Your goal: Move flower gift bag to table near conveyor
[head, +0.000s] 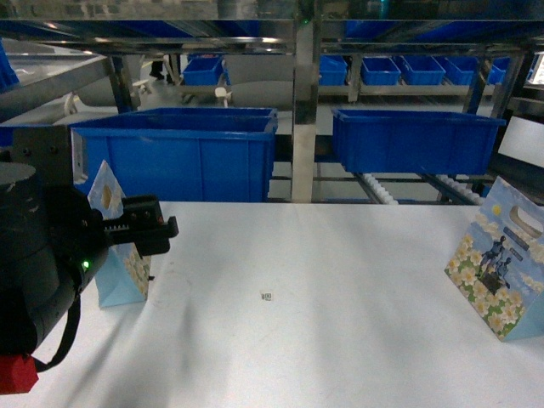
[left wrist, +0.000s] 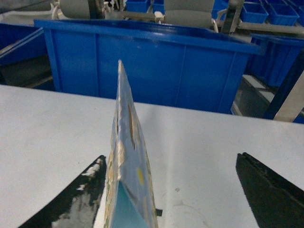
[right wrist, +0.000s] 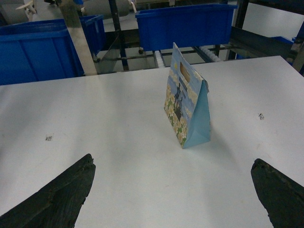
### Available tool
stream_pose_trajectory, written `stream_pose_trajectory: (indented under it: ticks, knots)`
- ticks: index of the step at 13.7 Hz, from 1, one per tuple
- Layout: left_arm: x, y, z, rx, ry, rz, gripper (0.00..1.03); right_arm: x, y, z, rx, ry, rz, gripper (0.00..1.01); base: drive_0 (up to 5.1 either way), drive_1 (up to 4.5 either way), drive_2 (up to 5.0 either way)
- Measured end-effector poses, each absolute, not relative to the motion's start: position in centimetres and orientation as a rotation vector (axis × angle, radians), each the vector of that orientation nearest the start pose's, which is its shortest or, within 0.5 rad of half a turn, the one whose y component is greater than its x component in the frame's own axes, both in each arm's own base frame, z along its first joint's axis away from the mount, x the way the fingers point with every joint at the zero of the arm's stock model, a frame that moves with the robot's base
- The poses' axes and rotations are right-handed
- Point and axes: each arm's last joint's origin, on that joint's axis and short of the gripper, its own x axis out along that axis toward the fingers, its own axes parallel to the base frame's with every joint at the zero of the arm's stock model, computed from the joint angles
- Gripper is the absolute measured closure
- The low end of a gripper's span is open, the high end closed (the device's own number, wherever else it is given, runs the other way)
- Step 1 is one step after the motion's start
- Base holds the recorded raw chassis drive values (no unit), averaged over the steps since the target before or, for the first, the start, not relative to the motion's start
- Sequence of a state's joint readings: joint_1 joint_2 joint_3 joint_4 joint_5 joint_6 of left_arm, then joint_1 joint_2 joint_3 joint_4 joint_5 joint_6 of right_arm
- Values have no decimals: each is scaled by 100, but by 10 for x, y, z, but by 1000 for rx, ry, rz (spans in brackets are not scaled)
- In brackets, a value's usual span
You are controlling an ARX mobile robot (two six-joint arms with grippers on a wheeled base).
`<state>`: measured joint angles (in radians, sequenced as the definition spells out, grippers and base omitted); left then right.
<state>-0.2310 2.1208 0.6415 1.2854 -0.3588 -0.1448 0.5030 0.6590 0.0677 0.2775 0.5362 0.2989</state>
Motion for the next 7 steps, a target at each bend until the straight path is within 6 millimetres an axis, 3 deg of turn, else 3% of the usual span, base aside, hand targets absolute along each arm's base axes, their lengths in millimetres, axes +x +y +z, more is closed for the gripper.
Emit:
stream_pose_trajectory:
  ticks: [1, 2, 5, 7]
  knots:
    - [324, -68, 81, -78, 154, 133, 6, 127, 53, 150, 141, 264, -73, 3, 0, 0, 0]
    - [321, -69, 87, -66, 142, 130, 4, 127, 53, 150, 141, 264, -73, 3, 0, 0, 0]
    - [301, -66, 108, -25, 110, 108, 5, 127, 53, 150, 141, 264, -73, 3, 0, 0, 0]
    - [279, -61, 144, -44, 4, 67, 5, 127, 53, 150, 141, 264, -73, 3, 0, 0, 0]
